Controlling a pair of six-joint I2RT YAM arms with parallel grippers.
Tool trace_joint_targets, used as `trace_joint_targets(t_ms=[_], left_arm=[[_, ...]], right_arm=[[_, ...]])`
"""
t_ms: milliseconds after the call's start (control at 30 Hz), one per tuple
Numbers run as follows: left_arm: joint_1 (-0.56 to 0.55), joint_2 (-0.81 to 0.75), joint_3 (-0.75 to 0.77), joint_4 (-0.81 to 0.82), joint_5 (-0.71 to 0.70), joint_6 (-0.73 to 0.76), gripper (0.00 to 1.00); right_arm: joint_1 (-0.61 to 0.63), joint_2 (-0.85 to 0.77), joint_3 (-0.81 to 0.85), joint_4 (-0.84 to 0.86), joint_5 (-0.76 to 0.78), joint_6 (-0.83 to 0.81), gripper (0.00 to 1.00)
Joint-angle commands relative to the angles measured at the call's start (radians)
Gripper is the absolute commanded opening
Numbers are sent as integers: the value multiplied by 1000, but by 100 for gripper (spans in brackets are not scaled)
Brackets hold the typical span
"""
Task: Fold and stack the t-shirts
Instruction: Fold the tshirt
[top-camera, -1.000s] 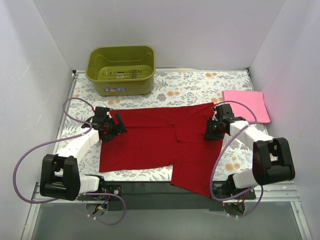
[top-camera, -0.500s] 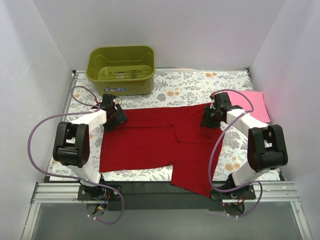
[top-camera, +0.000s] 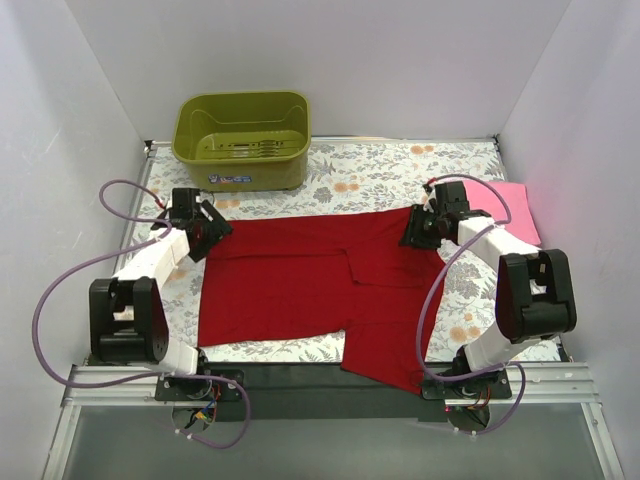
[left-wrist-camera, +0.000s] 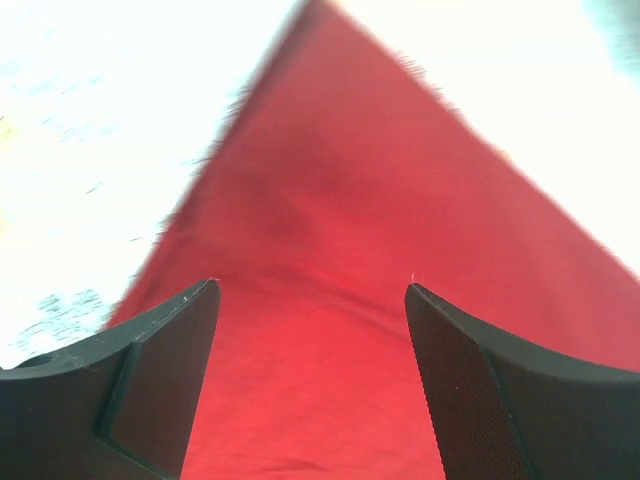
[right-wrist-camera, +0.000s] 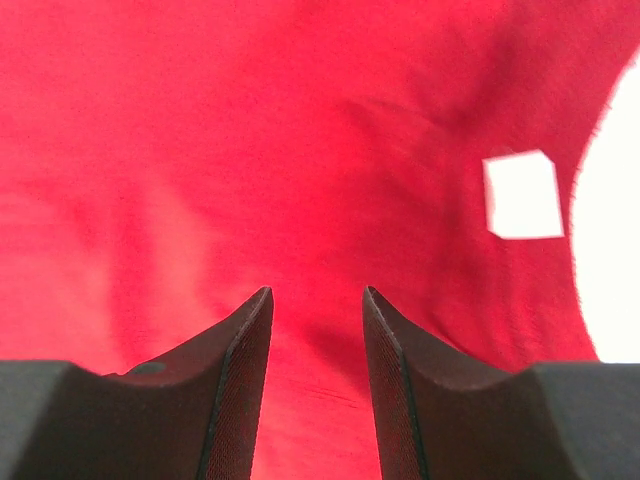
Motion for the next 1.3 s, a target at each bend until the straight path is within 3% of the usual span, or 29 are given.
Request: trace_joint_targets(t_ms=[0, 67, 200, 400, 567, 800, 1000, 1267], left_arm=[[-8, -81, 41, 114, 76, 2, 70], [-7, -41, 59, 157, 129, -18, 70], [-7, 91, 99, 247, 151, -59, 58], [0, 217, 122, 330, 125, -90, 40], [58, 254, 76, 370, 113, -116, 38], [130, 278, -7, 409, 129, -159, 39], [160, 237, -21, 377, 116, -156, 41], [143, 76, 53, 306, 163, -53, 65]], right_arm=[[0, -67, 65, 155, -154, 38, 41], [0, -52, 84, 244, -201, 63, 41], [2, 63, 139, 408, -263, 130, 36], [-12, 238, 257, 473, -278, 144, 30], [-66, 327, 237, 510, -281, 161, 29], [-147, 414, 177, 525, -273, 158, 28], [-198, 388, 173, 522, -235, 140, 28], [-162, 225, 206, 412, -200, 48, 32]])
